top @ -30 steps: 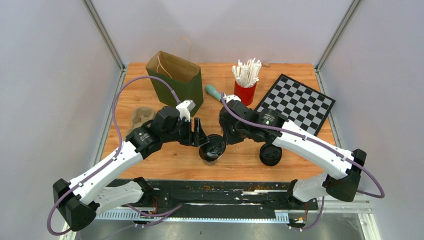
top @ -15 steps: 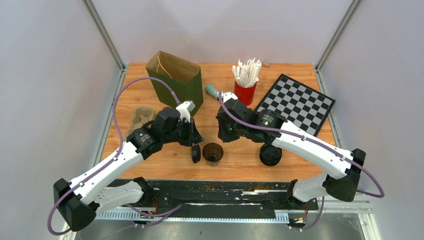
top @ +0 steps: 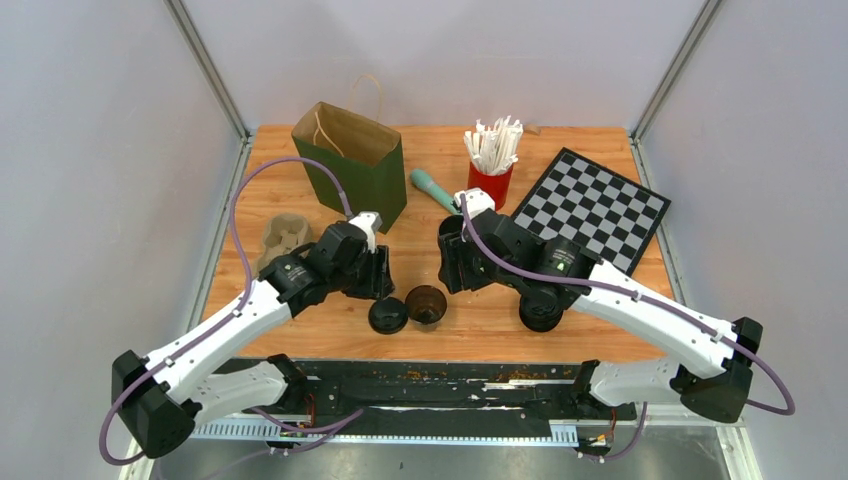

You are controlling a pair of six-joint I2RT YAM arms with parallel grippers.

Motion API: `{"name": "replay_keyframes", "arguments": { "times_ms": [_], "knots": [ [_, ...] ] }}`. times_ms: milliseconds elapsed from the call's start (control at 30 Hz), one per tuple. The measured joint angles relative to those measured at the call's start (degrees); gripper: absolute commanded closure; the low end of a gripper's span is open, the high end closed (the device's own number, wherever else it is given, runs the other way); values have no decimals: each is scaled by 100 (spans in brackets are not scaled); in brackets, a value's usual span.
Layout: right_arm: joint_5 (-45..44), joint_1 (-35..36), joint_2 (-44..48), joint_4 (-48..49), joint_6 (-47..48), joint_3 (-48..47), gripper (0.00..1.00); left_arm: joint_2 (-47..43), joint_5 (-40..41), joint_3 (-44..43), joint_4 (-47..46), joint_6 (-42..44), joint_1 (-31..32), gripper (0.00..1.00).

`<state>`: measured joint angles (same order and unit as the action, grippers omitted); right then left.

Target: Pack the takeout coffee

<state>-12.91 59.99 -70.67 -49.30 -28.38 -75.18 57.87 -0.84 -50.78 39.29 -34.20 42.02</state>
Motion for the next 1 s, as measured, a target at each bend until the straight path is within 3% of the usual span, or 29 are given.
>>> {"name": "replay_keyframes", "arguments": {
  "times_ms": [167,333,500,1000],
  "knots": [
    [28,0,63,129,72,184,29,273,317,348,74,-24,0,16],
    [33,0,63,142,114,197,22,605,376,671,-37,2,0,5],
    [-33,0,133,133,127,199,17,848,398,780,-232,4,39,4],
    [-358,0,584,-42,153,199,16,1578,809,826,-695,26,380,3]
  ]
}}
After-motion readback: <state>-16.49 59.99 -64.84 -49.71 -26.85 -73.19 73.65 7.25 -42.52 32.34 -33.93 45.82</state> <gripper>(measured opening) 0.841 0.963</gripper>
